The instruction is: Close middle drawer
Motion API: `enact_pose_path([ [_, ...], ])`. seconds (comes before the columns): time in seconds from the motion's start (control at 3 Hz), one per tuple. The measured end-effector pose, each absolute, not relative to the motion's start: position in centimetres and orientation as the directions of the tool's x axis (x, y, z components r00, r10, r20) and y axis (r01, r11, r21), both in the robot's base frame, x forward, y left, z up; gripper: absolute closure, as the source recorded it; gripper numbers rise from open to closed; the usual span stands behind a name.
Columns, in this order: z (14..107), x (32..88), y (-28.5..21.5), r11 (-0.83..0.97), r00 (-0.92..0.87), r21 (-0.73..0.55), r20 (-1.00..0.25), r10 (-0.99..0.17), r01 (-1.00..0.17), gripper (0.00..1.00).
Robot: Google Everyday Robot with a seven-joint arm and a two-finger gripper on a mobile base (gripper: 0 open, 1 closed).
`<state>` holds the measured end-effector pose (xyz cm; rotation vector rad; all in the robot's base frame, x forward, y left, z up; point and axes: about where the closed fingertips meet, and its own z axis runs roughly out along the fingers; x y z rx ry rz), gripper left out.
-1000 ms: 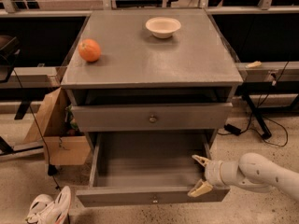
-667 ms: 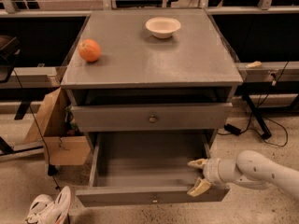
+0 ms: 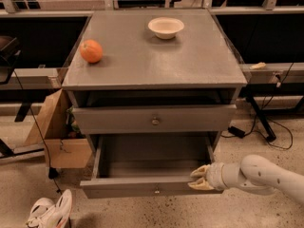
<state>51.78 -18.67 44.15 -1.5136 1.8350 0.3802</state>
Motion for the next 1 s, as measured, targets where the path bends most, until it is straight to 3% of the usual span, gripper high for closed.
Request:
enact_pose_path([
  [0.67, 43.9, 53.5, -17.8, 0.276, -0.059, -0.209, -0.69, -0.722, -0.938, 1.0],
  [1.0, 43.9, 54.1, -17.4, 0.278, -0.06, -0.209, -0.692, -0.72, -0.938, 0.81],
])
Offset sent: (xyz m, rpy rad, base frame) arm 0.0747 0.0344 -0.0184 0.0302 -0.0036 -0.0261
